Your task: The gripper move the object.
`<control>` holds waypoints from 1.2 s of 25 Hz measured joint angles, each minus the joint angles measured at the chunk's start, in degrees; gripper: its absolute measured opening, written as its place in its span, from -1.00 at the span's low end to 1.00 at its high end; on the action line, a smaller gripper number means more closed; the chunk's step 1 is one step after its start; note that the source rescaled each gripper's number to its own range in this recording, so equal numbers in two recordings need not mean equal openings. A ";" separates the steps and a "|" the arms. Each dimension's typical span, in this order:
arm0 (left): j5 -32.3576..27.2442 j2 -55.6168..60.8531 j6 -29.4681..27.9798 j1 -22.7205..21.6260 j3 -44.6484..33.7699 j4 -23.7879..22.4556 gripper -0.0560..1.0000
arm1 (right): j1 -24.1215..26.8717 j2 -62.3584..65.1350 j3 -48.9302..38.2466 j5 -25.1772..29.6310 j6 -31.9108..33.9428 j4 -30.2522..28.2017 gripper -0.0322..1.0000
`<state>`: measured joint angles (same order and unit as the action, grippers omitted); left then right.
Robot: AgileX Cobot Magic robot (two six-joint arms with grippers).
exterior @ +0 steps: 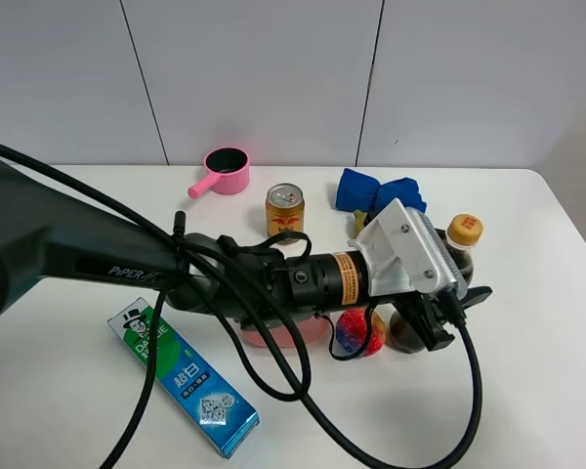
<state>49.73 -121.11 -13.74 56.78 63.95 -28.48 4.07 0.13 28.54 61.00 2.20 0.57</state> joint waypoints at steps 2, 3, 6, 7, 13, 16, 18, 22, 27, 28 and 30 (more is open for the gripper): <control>0.00 0.00 0.00 0.00 0.00 0.00 0.15 | 0.00 0.00 0.00 0.00 0.00 0.00 1.00; 0.00 0.00 0.00 0.00 0.00 0.00 0.24 | 0.00 0.00 0.00 0.00 0.00 0.00 1.00; 0.00 0.00 0.04 0.00 0.00 0.11 0.54 | 0.00 0.00 0.00 0.00 0.00 0.00 1.00; 0.00 0.00 0.07 0.00 0.00 0.11 0.64 | 0.00 0.00 0.00 0.00 0.00 0.00 1.00; -0.21 0.46 0.43 0.00 0.00 0.16 0.88 | 0.00 0.00 0.00 0.00 0.00 0.00 1.00; -0.90 1.83 0.43 0.00 0.00 0.06 0.89 | 0.00 0.00 0.00 0.00 0.00 0.00 1.00; -2.29 2.85 0.66 0.00 0.00 0.06 0.89 | 0.00 0.00 0.00 0.00 0.00 0.00 1.00; -7.67 4.03 0.88 0.00 0.00 0.06 0.90 | 0.00 0.00 0.00 0.00 0.00 0.00 1.00; -12.51 5.85 1.01 0.00 -0.53 0.18 0.90 | 0.00 0.00 0.00 0.00 0.00 0.00 1.00; -13.08 6.51 1.16 0.00 -0.87 0.18 0.90 | 0.00 0.00 0.00 0.00 0.00 0.00 1.00; -14.81 8.38 1.58 0.00 -2.06 0.18 0.90 | 0.00 0.00 0.00 0.00 0.00 0.00 1.00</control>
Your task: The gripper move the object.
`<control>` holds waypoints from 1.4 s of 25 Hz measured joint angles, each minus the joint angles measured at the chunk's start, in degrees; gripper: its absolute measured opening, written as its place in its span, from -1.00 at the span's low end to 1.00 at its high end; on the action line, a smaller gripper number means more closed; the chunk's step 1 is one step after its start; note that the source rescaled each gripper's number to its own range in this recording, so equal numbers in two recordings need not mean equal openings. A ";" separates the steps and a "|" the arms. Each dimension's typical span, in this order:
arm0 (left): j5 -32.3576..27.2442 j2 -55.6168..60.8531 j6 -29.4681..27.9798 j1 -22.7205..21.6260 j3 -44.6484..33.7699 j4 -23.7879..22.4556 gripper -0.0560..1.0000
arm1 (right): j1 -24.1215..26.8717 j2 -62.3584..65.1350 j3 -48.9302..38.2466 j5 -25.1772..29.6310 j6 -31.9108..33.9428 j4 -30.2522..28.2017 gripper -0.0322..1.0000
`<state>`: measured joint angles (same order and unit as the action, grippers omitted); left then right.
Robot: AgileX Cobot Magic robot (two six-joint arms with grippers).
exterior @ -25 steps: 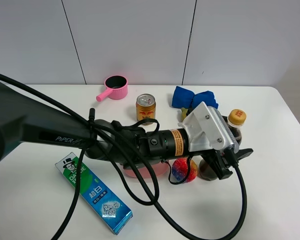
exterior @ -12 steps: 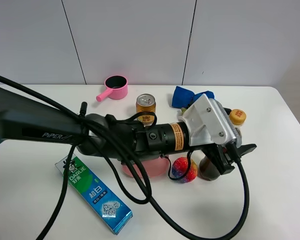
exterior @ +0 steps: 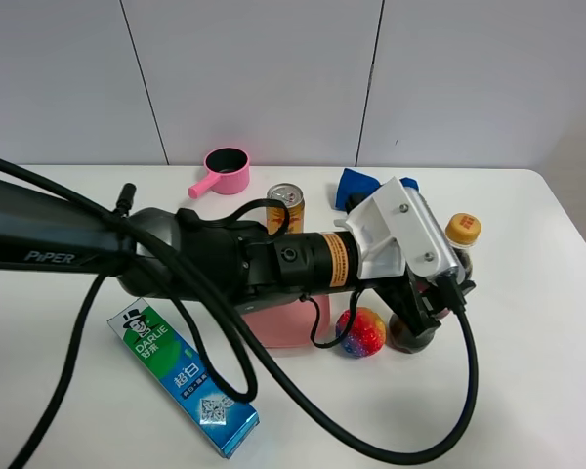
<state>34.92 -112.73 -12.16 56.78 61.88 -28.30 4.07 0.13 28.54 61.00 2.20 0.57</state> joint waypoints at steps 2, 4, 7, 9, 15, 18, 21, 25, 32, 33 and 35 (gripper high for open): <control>-1.98 1.89 0.49 0.00 -1.37 0.00 0.90 | 0.00 0.00 0.00 0.00 0.00 0.00 1.00; -5.21 4.17 0.82 0.00 -3.33 0.00 0.90 | 0.00 0.00 0.00 0.00 0.00 0.00 1.00; -9.32 9.32 1.03 0.00 -7.12 2.13 0.90 | 0.00 0.00 0.00 0.00 0.00 0.00 1.00; -12.11 13.60 1.48 -0.10 -9.71 4.28 0.90 | 0.00 0.00 0.00 0.00 0.00 0.00 1.00; -20.84 25.76 4.73 -8.06 -12.15 8.63 0.90 | 0.00 0.00 0.00 0.00 0.00 0.00 1.00; -22.31 31.16 7.00 -15.06 -12.15 8.89 0.91 | 0.00 0.00 0.00 0.00 0.00 0.00 1.00; -23.47 36.72 10.29 -22.14 -12.15 8.26 0.91 | 0.00 0.00 0.00 0.00 0.00 0.00 1.00; -29.18 44.19 15.07 -32.21 -12.15 6.01 0.91 | 0.00 0.00 0.00 0.00 0.00 0.00 1.00; -53.07 58.58 17.51 -42.67 -12.15 8.18 0.90 | 0.00 0.00 0.00 0.00 0.00 0.00 1.00; -57.14 61.09 17.46 -43.32 -12.15 9.99 0.90 | 0.00 0.00 0.00 0.00 0.00 0.00 1.00; -63.78 64.79 16.69 -43.93 -12.15 14.00 0.90 | 0.00 0.00 0.00 0.00 0.00 0.00 1.00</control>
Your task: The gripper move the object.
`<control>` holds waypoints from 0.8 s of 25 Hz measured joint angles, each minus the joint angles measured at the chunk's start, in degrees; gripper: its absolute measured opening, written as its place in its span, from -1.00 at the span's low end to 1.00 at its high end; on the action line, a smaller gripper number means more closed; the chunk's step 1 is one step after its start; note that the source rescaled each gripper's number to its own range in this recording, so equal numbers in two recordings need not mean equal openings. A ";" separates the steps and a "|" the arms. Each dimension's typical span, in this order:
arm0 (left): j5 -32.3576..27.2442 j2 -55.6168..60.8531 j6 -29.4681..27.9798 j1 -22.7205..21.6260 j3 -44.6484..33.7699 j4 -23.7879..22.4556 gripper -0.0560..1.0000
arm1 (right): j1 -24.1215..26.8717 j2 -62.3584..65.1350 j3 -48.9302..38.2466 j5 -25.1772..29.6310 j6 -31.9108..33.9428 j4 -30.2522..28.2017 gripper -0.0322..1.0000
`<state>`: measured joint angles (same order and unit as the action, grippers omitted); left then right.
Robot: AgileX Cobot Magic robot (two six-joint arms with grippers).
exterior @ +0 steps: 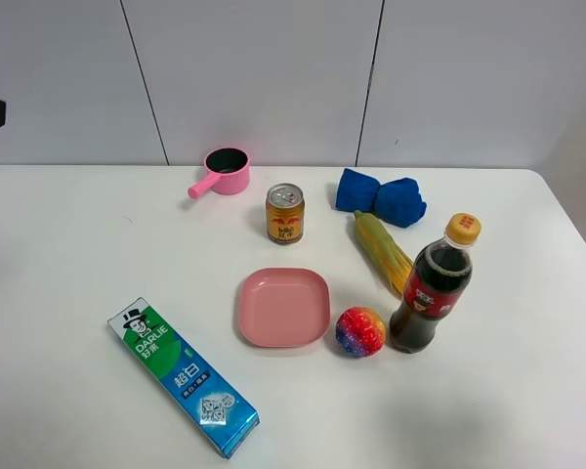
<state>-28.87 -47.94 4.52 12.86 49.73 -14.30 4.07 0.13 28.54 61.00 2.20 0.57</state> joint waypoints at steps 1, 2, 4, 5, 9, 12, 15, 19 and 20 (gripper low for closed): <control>-3.00 1.96 -0.87 -0.14 0.00 1.42 0.90 | 0.00 0.00 0.00 0.00 0.00 0.00 1.00; -5.56 3.55 -2.02 -0.18 0.00 2.56 0.90 | 0.00 0.00 0.00 0.00 0.00 0.00 1.00; -10.47 7.20 -4.07 -0.18 0.53 3.96 0.90 | 0.00 0.00 0.00 0.00 0.00 0.00 1.00; -12.54 8.63 -4.93 -0.18 1.23 4.02 0.90 | 0.00 0.00 0.00 0.00 0.00 0.00 1.00; -22.81 15.22 -8.45 -0.18 7.10 3.94 0.90 | 0.00 0.00 0.00 0.00 0.00 0.00 1.00; -29.94 19.24 -9.64 -0.18 11.28 2.43 0.90 | 0.00 0.00 0.00 0.00 0.00 0.00 1.00; -33.88 23.70 -11.88 -0.18 12.91 -1.81 0.90 | 0.00 0.00 0.00 0.00 0.00 0.00 1.00; -36.68 29.53 -15.17 -0.18 13.26 -7.27 0.90 | 0.00 0.00 0.00 0.00 0.00 0.00 1.00; -37.58 30.79 -15.73 -0.18 13.26 -7.59 0.90 | 0.00 0.00 0.00 0.00 0.00 0.00 1.00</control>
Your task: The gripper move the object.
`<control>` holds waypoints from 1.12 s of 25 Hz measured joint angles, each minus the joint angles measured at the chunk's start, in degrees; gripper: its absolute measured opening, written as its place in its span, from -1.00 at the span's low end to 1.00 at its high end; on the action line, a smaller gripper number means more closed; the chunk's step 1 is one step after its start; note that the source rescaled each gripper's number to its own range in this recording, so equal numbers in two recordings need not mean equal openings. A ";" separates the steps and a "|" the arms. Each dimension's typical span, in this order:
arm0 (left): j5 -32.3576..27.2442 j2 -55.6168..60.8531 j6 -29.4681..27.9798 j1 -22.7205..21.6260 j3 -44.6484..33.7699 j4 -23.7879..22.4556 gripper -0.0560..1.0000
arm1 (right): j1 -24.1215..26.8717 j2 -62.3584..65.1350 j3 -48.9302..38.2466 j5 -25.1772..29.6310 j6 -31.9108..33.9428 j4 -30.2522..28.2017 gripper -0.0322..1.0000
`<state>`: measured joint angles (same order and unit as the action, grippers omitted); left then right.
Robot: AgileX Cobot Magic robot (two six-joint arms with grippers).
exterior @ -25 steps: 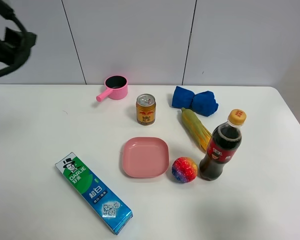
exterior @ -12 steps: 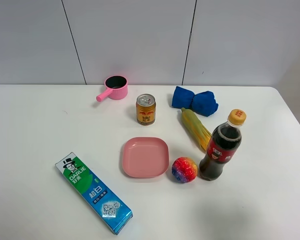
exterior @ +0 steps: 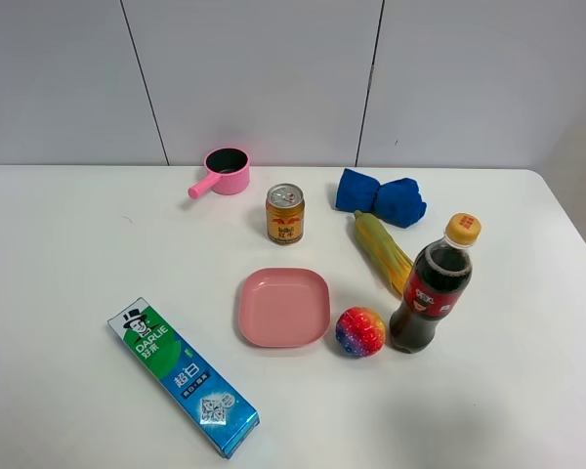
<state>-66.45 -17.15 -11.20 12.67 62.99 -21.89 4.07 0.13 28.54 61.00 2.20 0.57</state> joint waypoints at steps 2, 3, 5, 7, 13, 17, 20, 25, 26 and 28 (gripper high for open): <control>-1.58 2.22 -0.89 -0.02 -0.66 -0.37 0.90 | 0.00 0.00 0.00 0.00 0.00 0.00 1.00; -2.36 3.30 -1.10 -0.42 -1.76 -0.43 0.90 | 0.00 0.00 0.00 0.00 0.00 0.00 1.00; -2.73 5.37 -1.14 -1.94 -3.68 -0.49 0.90 | 0.00 0.00 0.00 0.00 0.00 0.00 1.00; -2.50 7.94 -0.87 -5.14 -5.71 -0.49 0.90 | 0.00 0.00 0.00 0.00 0.00 0.00 1.00; 1.36 14.21 -0.43 -13.18 -11.31 5.78 0.90 | 0.00 0.00 0.00 0.00 0.00 0.00 1.00; 3.19 16.88 -0.43 -13.41 -19.57 11.08 0.90 | 0.00 0.00 0.00 0.00 0.00 0.00 1.00; 4.42 17.45 -1.17 -13.46 -26.17 11.78 0.90 | 0.00 0.00 0.00 0.00 0.00 0.00 1.00; 6.54 17.45 -3.11 -13.46 -32.24 12.40 0.90 | 0.00 0.00 0.00 0.00 0.00 0.00 1.00; 6.54 17.45 -3.26 -13.46 -32.41 12.40 0.90 | 0.00 0.00 0.00 0.00 0.00 0.00 1.00; 6.23 17.45 -3.40 -13.46 -32.69 12.40 0.90 | 0.00 0.00 0.00 0.00 0.00 0.00 1.00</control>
<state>-60.21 0.30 -14.60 -0.78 30.31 -9.49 4.07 0.13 28.54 61.00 2.20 0.57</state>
